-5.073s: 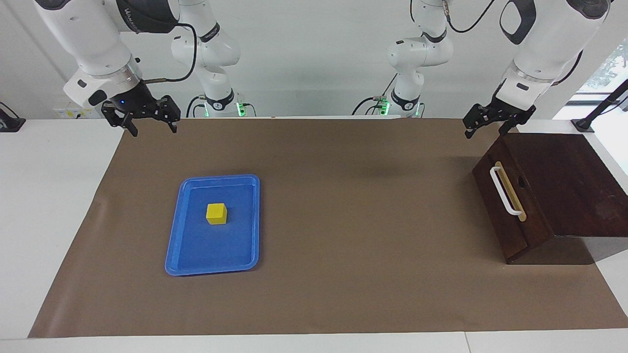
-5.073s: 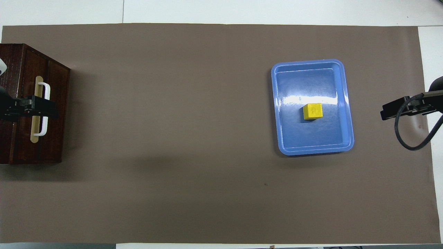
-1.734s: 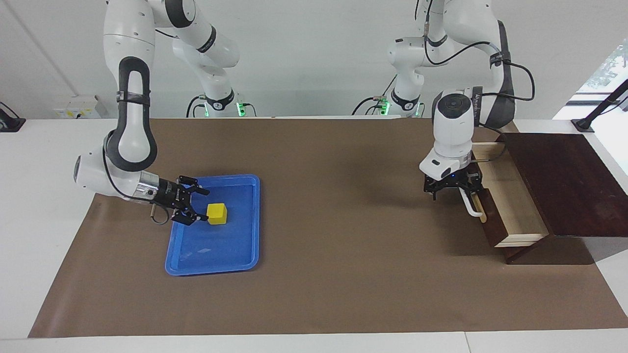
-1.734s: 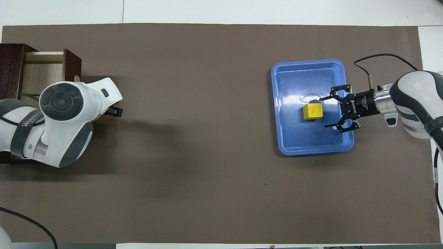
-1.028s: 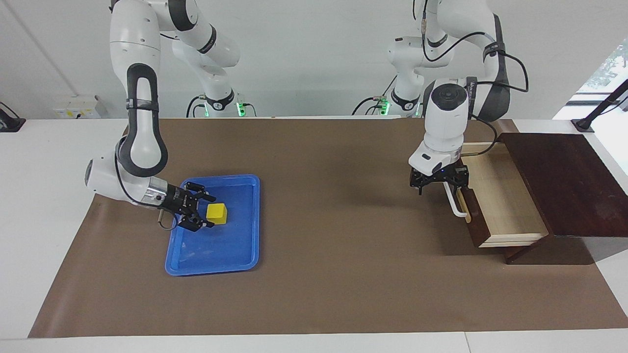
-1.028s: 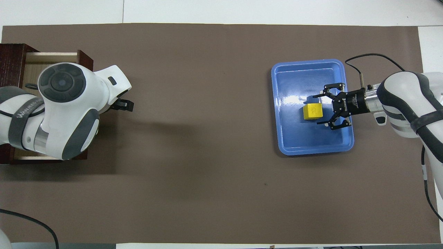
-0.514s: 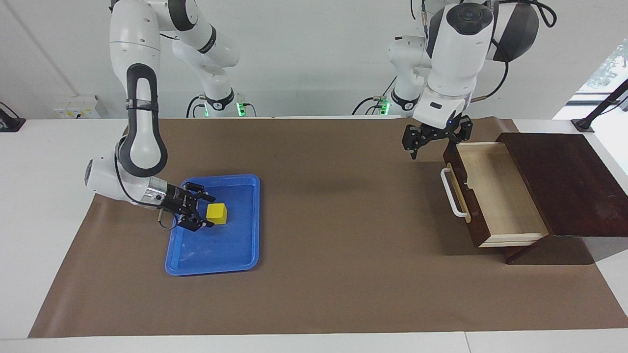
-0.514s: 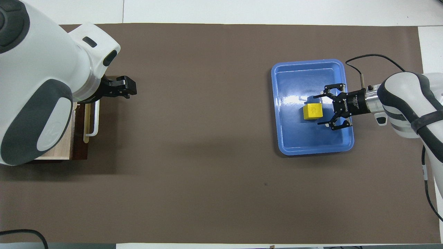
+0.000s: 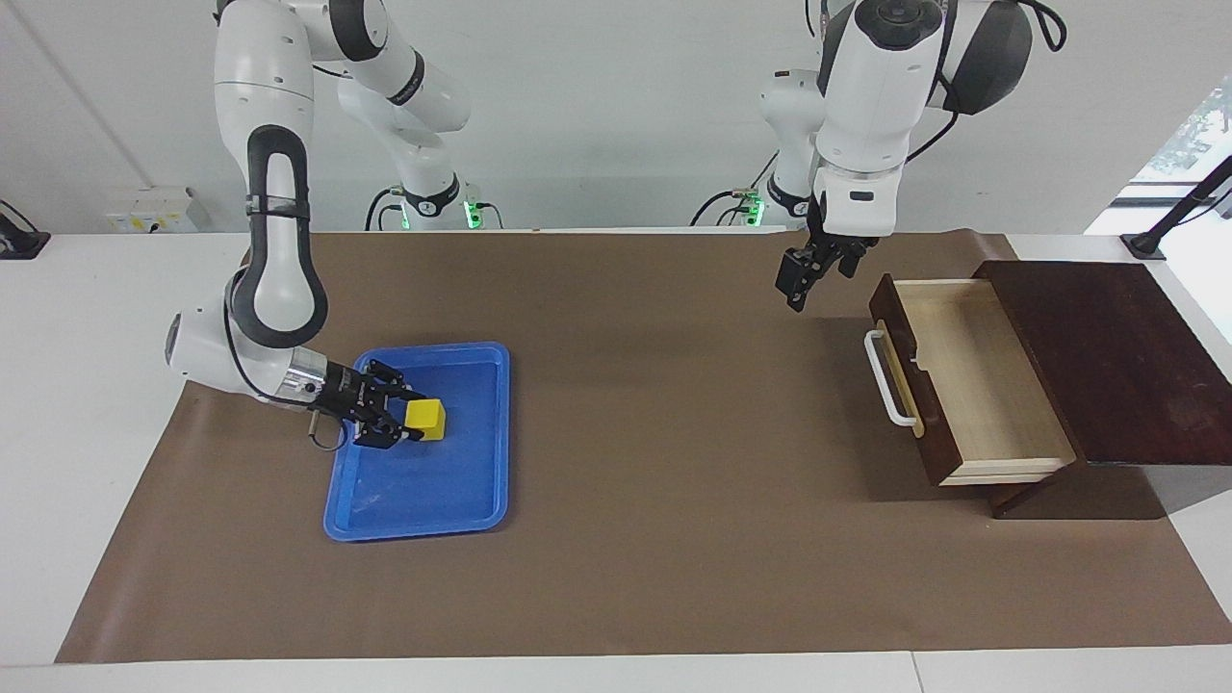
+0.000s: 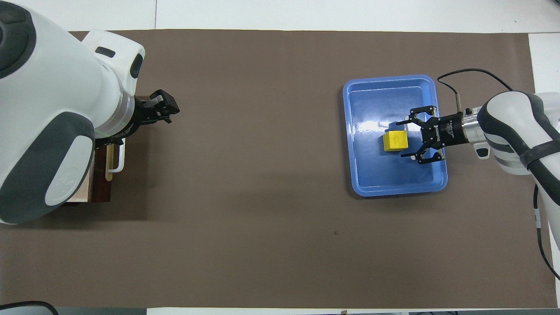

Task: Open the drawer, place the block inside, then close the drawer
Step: 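Grasp the yellow block with the right gripper while the left gripper releases the handle, then lift the yellow block with the right gripper toward the left gripper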

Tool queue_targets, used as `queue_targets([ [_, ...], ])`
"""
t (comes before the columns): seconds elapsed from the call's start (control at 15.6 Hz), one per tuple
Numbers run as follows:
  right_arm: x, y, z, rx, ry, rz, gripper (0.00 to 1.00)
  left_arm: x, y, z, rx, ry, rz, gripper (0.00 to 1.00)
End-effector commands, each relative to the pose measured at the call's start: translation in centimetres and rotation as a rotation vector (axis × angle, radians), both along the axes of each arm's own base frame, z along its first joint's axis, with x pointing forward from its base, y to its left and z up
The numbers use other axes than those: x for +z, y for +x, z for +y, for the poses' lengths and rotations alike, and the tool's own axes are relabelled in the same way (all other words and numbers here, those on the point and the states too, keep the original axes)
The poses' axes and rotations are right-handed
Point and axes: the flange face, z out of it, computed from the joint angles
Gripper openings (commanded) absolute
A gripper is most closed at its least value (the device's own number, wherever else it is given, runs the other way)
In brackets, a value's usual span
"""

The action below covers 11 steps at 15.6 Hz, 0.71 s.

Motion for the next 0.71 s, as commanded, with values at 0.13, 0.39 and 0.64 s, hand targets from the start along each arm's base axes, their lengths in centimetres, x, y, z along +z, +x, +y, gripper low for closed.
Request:
queue_targets([
  [0.13, 0.1, 0.4, 0.5, -0.01, -0.002, -0.045, 0.0, -2.2, -2.1, 0.4, 0.336, -0.078, -0.052, 1.0],
  [0.39, 2.9, 2.6, 2.0, 0.002, 0.002, -0.05, 0.0, -5.2, -0.1, -1.1, 0.669, -0.121, -0.071, 1.0],
  [0.64, 8.4, 5.4, 7.8, 0.039, -0.018, -0.012, 0.0, -6.8, 1.7, -3.0, 0.874, -0.134, -0.066, 1.0],
])
